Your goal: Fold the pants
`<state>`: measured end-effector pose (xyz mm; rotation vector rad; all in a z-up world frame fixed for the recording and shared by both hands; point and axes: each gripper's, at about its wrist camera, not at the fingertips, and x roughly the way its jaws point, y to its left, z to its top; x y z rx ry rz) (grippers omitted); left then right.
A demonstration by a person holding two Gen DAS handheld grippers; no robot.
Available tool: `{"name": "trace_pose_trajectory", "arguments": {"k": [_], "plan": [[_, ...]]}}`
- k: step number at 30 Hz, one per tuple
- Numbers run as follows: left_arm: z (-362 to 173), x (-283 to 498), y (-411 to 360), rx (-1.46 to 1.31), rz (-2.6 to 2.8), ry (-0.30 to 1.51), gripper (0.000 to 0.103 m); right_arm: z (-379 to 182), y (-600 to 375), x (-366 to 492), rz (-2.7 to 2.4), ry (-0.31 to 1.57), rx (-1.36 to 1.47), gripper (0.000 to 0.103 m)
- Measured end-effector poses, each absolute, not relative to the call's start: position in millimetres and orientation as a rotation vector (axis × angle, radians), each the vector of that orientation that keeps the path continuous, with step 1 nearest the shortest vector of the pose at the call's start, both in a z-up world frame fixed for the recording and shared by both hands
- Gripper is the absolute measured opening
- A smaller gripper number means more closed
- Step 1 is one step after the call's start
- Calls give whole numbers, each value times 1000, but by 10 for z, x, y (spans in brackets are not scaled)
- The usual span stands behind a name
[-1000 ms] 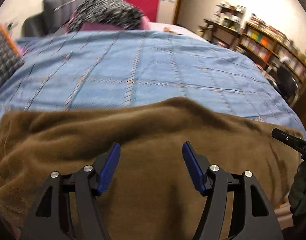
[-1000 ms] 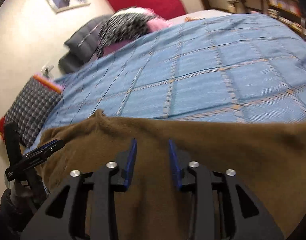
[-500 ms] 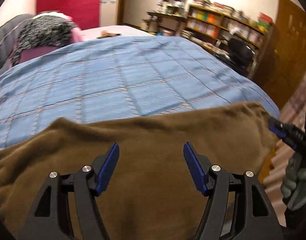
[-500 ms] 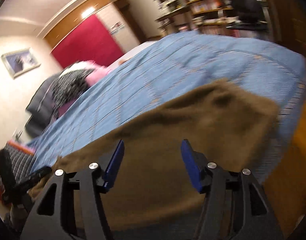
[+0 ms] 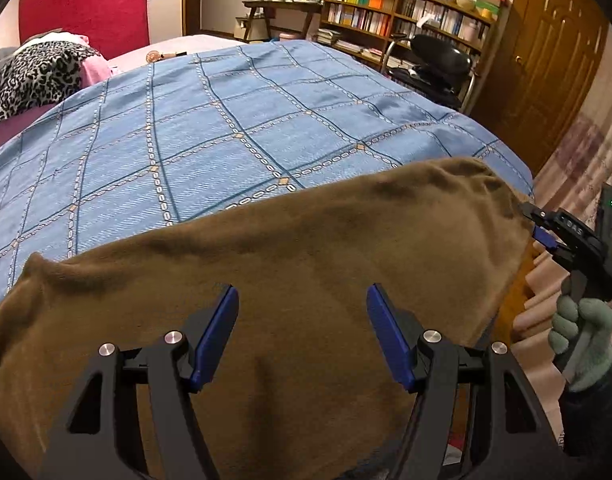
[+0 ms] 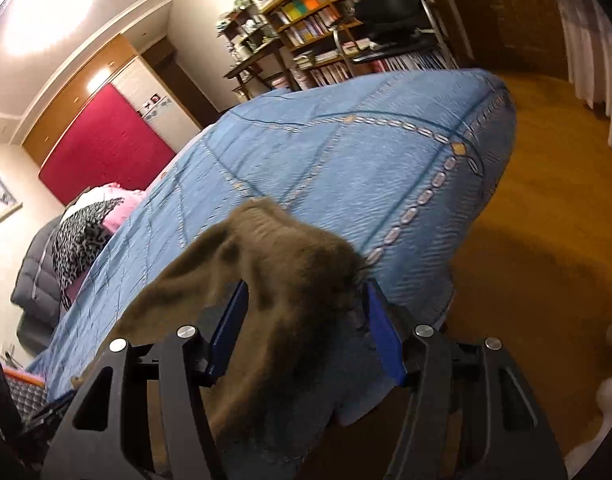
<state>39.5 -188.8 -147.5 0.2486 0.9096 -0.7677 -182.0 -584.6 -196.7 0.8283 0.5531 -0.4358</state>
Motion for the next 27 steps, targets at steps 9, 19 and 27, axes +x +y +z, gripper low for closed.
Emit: {"name": "trace_pose_trajectory", "arguments": {"k": [9,19,27], "plan": [[-1527,420,-1945,240,-762,941,67,-2018,-5922,-1617,-324,553,812,61],[-1521,442,-1990,213,-787,963,67,-2097,-5948,-1462,-308,530,817,41],[-1455,418,-2088,201,-845,971,67,-1602,-5632,-1473,-235,482,695,33]]}}
